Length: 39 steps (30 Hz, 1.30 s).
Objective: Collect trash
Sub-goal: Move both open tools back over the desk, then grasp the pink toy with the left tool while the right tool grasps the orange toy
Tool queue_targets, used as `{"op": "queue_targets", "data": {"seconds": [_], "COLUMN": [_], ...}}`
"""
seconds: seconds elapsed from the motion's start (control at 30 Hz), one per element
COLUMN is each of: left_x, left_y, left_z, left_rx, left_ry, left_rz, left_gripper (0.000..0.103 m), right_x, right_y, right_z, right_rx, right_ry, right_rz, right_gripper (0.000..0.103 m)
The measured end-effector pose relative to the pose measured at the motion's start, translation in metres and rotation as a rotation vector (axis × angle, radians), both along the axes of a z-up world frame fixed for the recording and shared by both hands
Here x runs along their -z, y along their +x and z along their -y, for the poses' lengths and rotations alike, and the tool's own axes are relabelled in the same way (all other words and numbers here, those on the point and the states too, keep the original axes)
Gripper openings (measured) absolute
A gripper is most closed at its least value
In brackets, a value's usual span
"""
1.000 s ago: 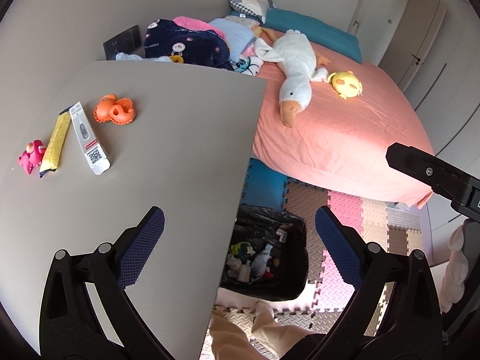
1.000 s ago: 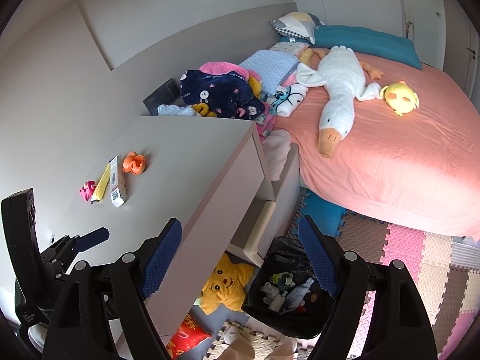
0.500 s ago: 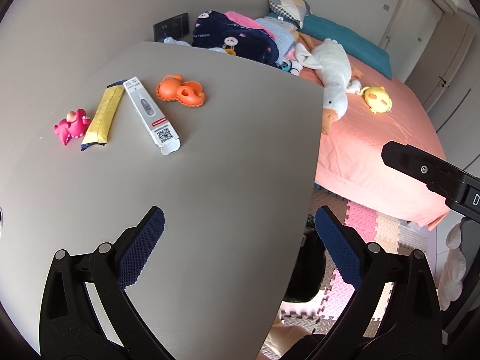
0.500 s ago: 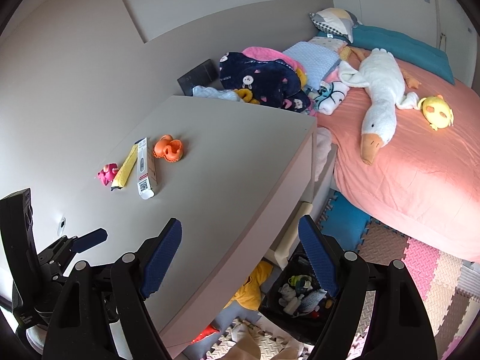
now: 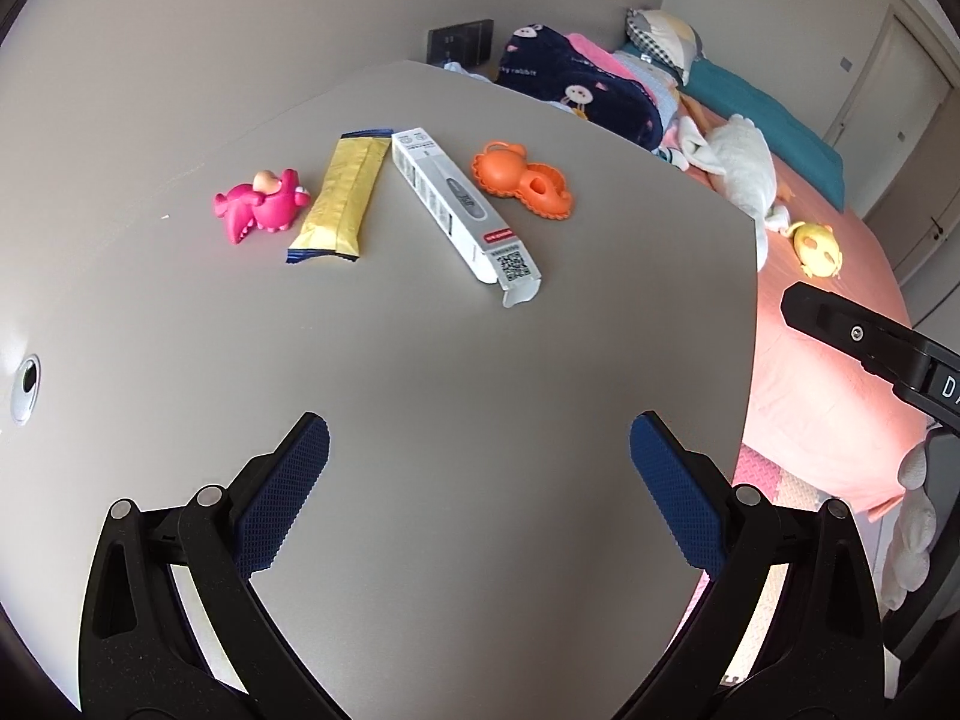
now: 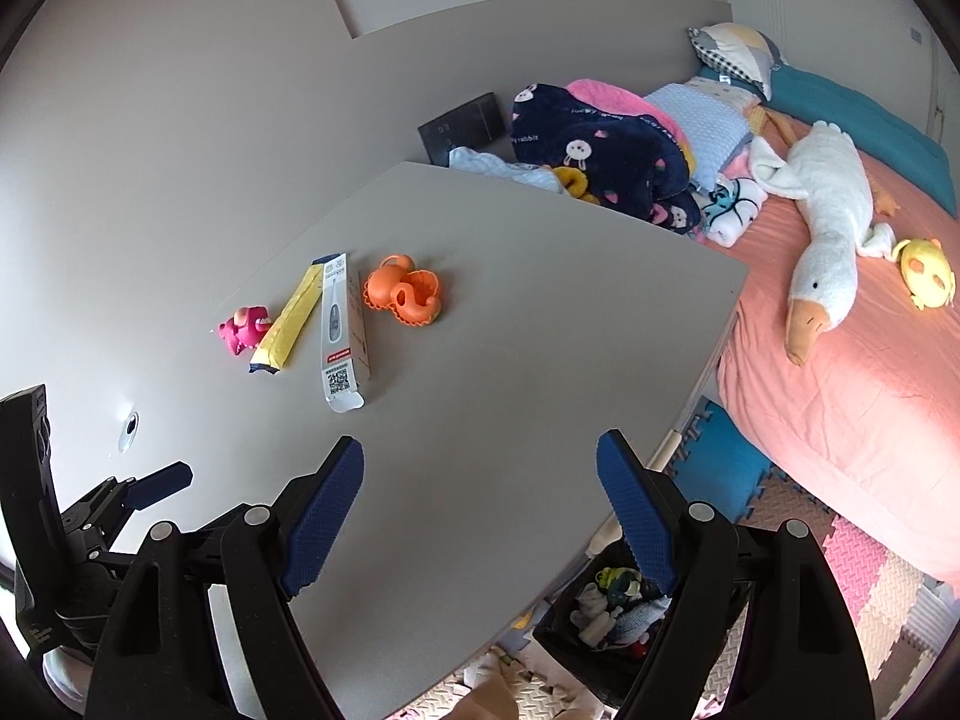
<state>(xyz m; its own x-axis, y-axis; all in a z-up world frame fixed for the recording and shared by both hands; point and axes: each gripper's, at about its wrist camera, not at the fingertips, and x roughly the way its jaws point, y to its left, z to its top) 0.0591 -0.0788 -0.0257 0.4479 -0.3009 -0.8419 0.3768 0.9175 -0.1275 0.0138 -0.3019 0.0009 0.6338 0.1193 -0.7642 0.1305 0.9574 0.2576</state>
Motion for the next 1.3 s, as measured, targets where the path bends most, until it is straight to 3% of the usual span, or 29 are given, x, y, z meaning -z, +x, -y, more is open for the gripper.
{"op": "queue_targets", "data": {"seconds": [0.33,0.7,1.3], "left_x": [0.005,0.014,0.027], "left_y": [0.037,0.087,0.153], "left_z": [-0.041,-0.067,-0.081], "left_rx": [-0.079,-0.127,-0.124], "left_ry": [0.016,0.056,0.107], "left_rz": [0.018,0.036,0.049], "left_gripper": [0.097,0.081,0.081], "right_x": [0.014,0.029,0.060], "right_y": [0.049,0.096,0.165], "right_z": [-0.027,-0.037,-0.045], "right_rx": [-0.046,-0.061,-0.106], "right_ry": [-0.002,-0.027,-0.135], "right_rz": [-0.025,-0.052,-0.124], "right_gripper": [0.080,0.078,0.075]}}
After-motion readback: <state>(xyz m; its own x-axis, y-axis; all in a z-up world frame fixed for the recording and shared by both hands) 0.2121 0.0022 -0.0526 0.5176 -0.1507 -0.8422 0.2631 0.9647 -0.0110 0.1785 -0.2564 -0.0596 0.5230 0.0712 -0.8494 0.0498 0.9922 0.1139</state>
